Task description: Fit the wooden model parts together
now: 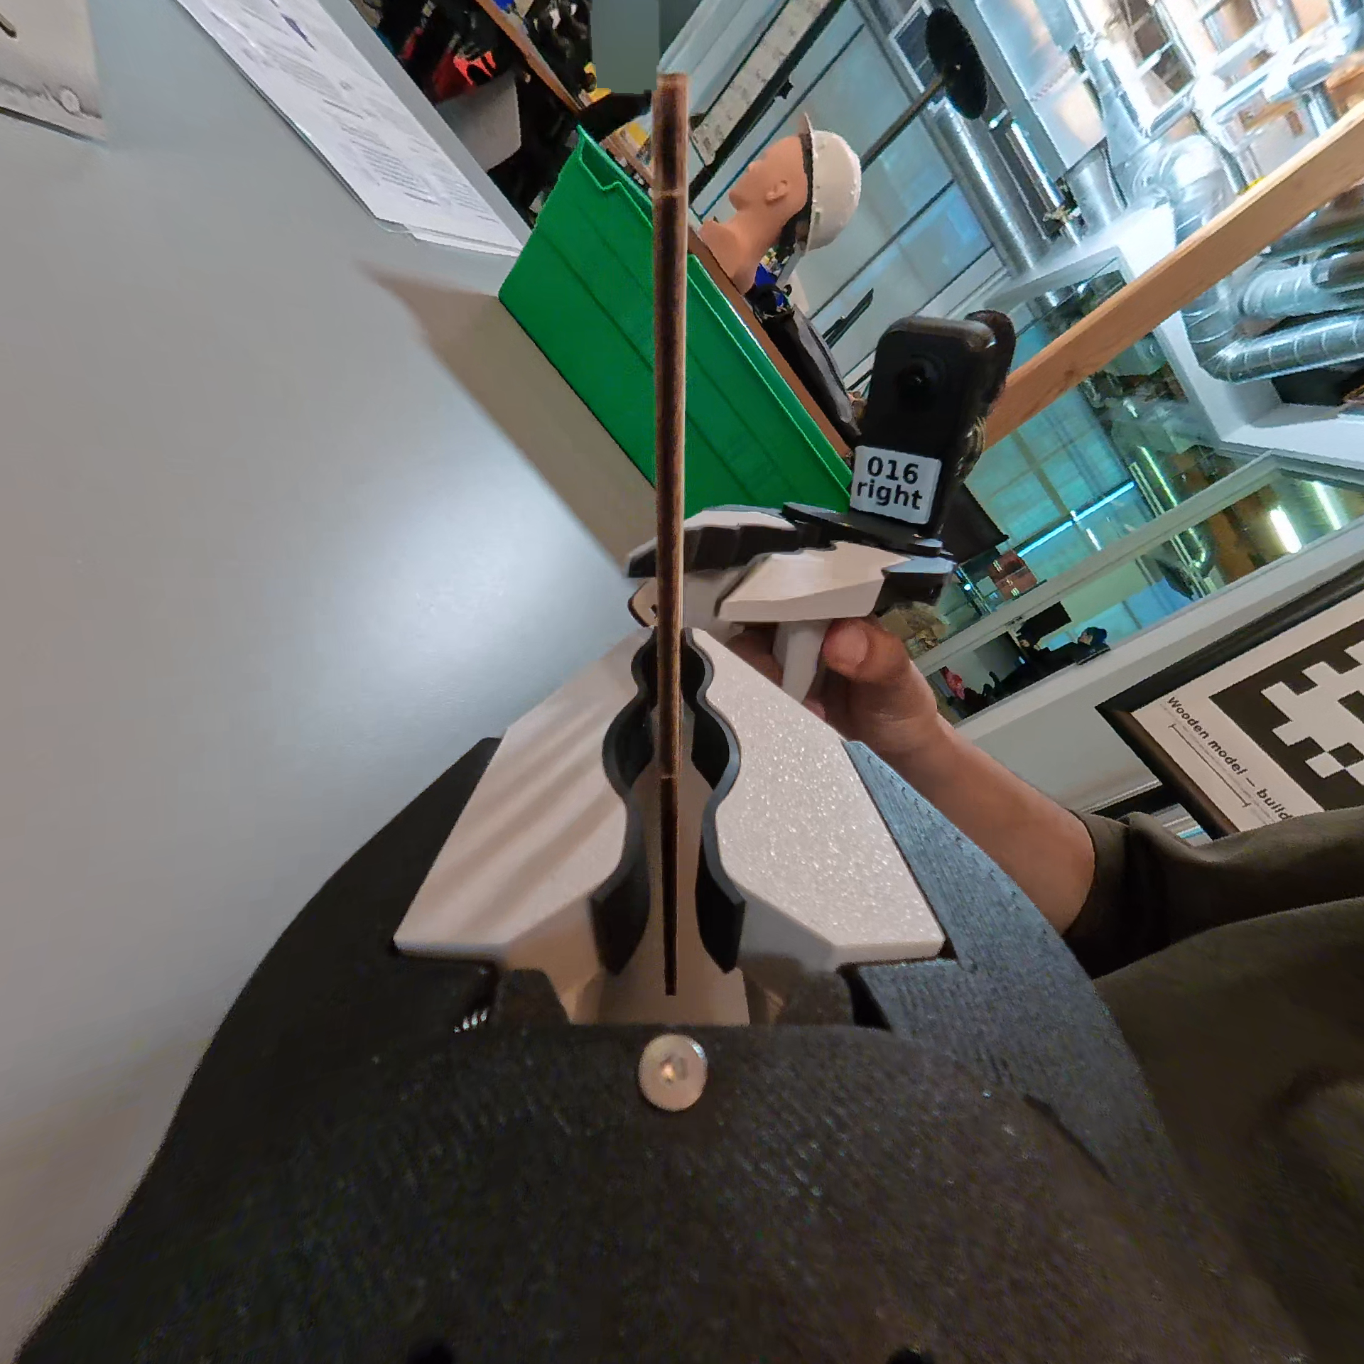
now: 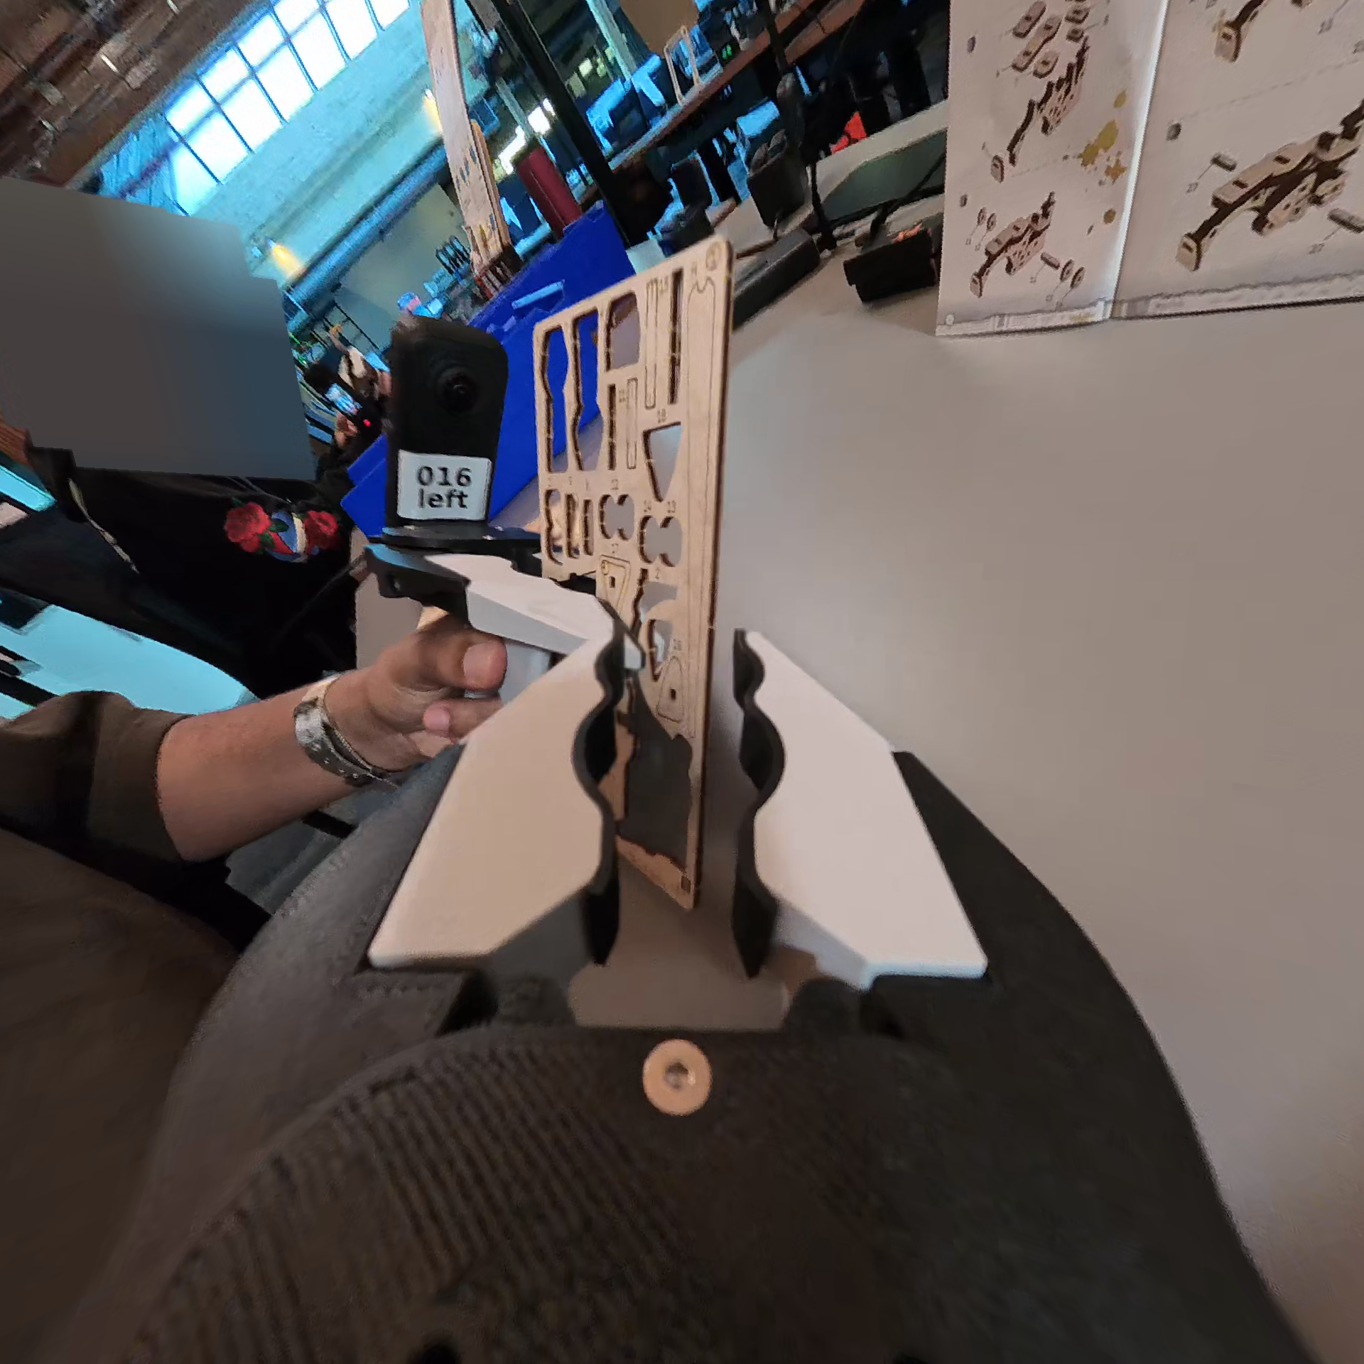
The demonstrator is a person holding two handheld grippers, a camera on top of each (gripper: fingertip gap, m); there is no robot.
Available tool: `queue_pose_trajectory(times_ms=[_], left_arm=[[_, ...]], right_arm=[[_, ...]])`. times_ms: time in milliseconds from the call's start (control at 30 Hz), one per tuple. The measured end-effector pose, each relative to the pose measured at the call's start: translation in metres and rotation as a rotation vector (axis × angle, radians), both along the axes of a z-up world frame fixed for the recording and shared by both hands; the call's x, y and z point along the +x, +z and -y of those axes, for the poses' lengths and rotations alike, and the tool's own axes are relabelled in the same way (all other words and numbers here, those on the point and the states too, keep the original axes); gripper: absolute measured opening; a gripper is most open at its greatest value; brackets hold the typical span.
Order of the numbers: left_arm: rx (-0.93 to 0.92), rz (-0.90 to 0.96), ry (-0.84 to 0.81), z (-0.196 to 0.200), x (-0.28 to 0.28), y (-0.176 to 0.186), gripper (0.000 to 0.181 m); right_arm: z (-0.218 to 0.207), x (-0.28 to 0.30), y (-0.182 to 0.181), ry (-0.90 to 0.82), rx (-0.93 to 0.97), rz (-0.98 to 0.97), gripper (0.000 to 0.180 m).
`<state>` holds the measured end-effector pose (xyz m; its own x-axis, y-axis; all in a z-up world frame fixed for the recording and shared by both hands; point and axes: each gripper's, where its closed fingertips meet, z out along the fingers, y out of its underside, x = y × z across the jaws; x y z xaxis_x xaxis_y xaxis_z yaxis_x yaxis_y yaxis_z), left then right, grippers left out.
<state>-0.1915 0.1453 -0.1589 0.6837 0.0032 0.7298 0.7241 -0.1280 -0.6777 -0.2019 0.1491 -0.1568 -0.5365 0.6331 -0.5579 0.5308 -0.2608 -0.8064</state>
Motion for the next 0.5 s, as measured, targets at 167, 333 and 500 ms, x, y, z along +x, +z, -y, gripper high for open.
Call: queue_pose_trajectory(times_ms=[167, 333, 500], left_arm=[[0.025, 0.011, 0.008, 0.002, -0.002, 0.003, 0.0], [0.088, 0.07, 0.007, 0.006, -0.006, 0.01, 0.0], [0.1, 0.068, -0.013, 0.006, -0.003, 0.012, 0.0]], right_arm=[[-0.013, 0.002, 0.008, 0.014, -0.168, 0.024, 0.021], [0.004, 0.011, 0.0, 0.124, -0.125, 0.072, 0.012], [0.005, 0.012, -0.001, 0.126, -0.116, 0.07, 0.006]])
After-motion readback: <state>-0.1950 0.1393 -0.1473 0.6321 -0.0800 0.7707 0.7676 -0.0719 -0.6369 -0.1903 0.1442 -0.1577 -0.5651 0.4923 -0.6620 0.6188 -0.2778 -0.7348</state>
